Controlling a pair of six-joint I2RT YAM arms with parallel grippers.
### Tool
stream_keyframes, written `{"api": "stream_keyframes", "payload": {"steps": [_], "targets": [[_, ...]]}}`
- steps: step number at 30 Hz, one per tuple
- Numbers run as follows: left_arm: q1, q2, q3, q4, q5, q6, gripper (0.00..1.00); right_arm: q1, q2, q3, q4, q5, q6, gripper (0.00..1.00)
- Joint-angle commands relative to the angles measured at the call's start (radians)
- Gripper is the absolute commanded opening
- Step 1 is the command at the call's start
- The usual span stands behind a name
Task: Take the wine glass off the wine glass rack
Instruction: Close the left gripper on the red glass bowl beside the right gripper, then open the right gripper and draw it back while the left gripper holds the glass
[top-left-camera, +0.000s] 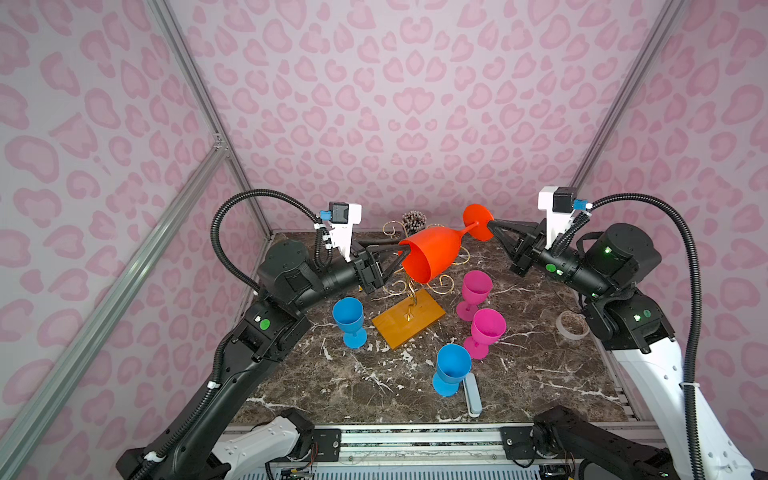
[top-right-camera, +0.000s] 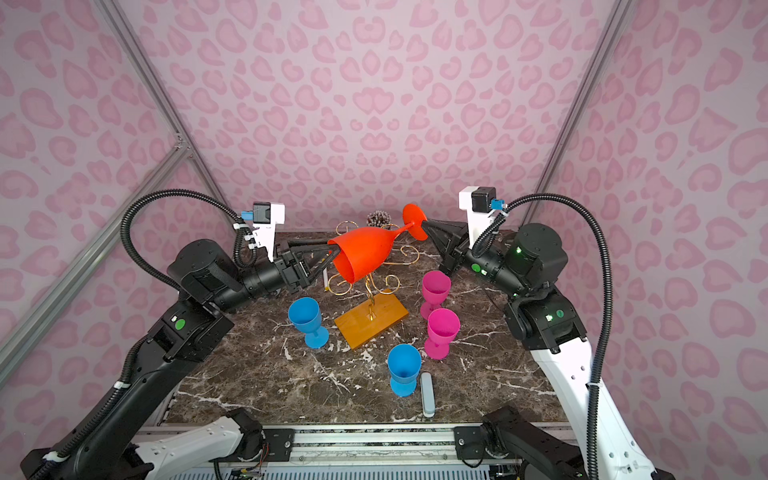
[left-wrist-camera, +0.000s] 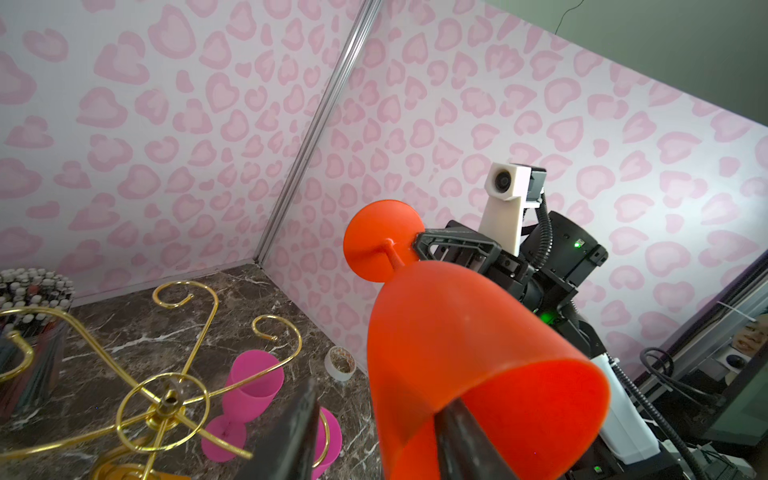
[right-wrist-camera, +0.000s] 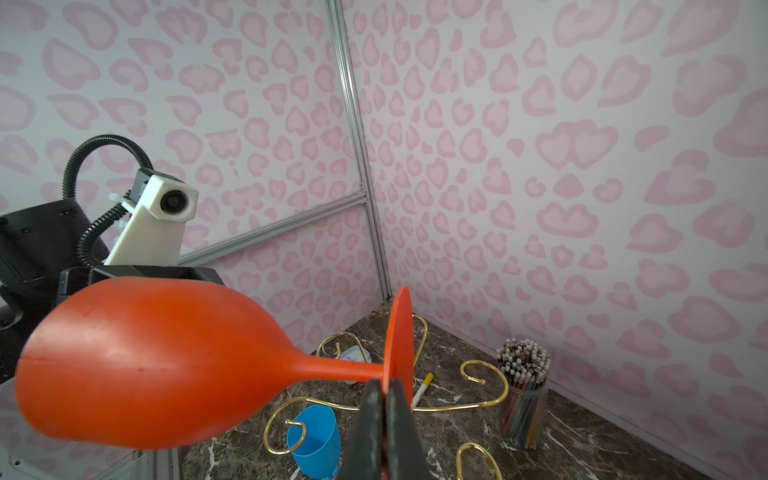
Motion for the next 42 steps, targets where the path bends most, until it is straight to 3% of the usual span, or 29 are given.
{"api": "stream_keyframes", "payload": {"steps": [1, 12, 17, 21, 22, 25, 29, 36, 42], "targets": [[0.000, 0.013, -0.016, 0.056, 0.022, -0.037, 0.38, 0.001, -0.004, -0.009, 0.044, 0.005, -0.011, 0.00], [-0.018, 0.015, -0.019, 0.043, 0.003, -0.025, 0.18, 0.004, -0.015, -0.023, 0.047, 0.010, -0.013, 0.00], [-0.029, 0.016, -0.021, 0.035, -0.021, -0.020, 0.05, 0.010, -0.026, -0.031, 0.040, 0.015, -0.020, 0.00], [-0.034, 0.009, -0.024, 0.032, -0.047, -0.022, 0.04, 0.015, -0.032, -0.033, 0.023, 0.023, -0.038, 0.00], [-0.035, 0.008, -0.026, 0.030, -0.054, -0.022, 0.04, 0.017, -0.033, -0.032, 0.020, 0.024, -0.042, 0.05], [-0.035, 0.004, -0.031, 0.024, -0.073, -0.024, 0.04, 0.016, -0.037, -0.031, 0.012, 0.031, -0.049, 0.39], [-0.035, -0.004, -0.036, 0.015, -0.098, -0.017, 0.04, 0.017, -0.056, -0.033, 0.009, 0.062, -0.064, 0.56], [-0.034, -0.037, -0.024, -0.073, -0.148, 0.056, 0.03, 0.006, -0.096, -0.022, 0.021, 0.181, -0.068, 0.66], [-0.033, -0.134, -0.028, -0.237, -0.223, 0.248, 0.04, -0.020, -0.122, -0.057, 0.061, 0.366, -0.047, 0.66]]}}
